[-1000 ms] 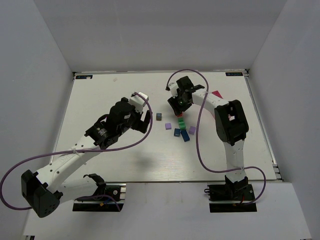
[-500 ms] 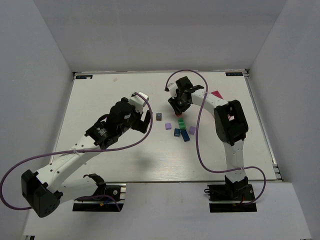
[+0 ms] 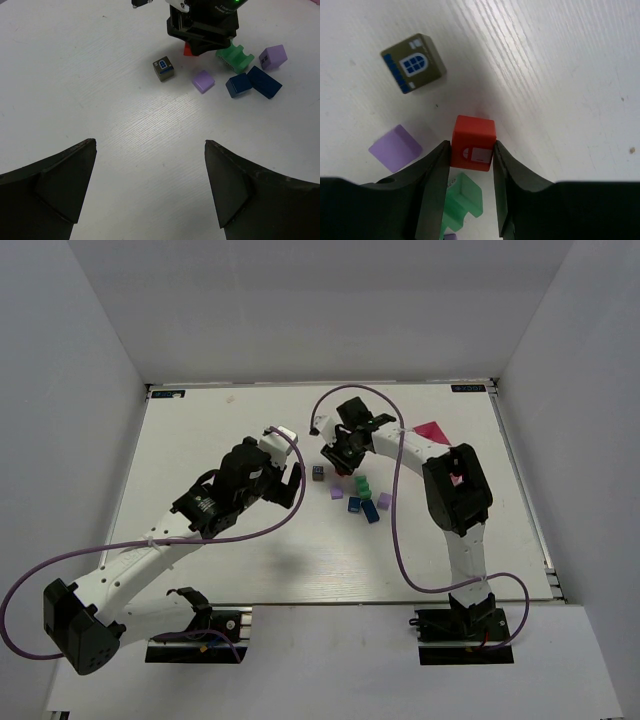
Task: Build the wood block tower
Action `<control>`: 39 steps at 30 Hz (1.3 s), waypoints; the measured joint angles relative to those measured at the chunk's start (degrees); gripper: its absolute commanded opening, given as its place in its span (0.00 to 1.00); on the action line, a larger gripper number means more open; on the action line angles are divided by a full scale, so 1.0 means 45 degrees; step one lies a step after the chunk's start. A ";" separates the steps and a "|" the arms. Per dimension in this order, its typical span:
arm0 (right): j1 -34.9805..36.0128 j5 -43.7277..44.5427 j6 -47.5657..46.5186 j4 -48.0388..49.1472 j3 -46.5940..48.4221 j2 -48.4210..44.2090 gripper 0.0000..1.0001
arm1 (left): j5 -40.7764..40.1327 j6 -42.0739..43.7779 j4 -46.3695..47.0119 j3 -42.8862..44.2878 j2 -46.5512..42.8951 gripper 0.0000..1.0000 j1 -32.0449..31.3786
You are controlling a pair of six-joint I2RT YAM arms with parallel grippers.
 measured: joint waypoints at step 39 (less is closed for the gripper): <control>0.0384 -0.1933 -0.6615 -0.1836 0.1132 0.0729 0.27 | -0.0019 0.0005 -0.0005 -0.0010 0.0000 0.99 0.0170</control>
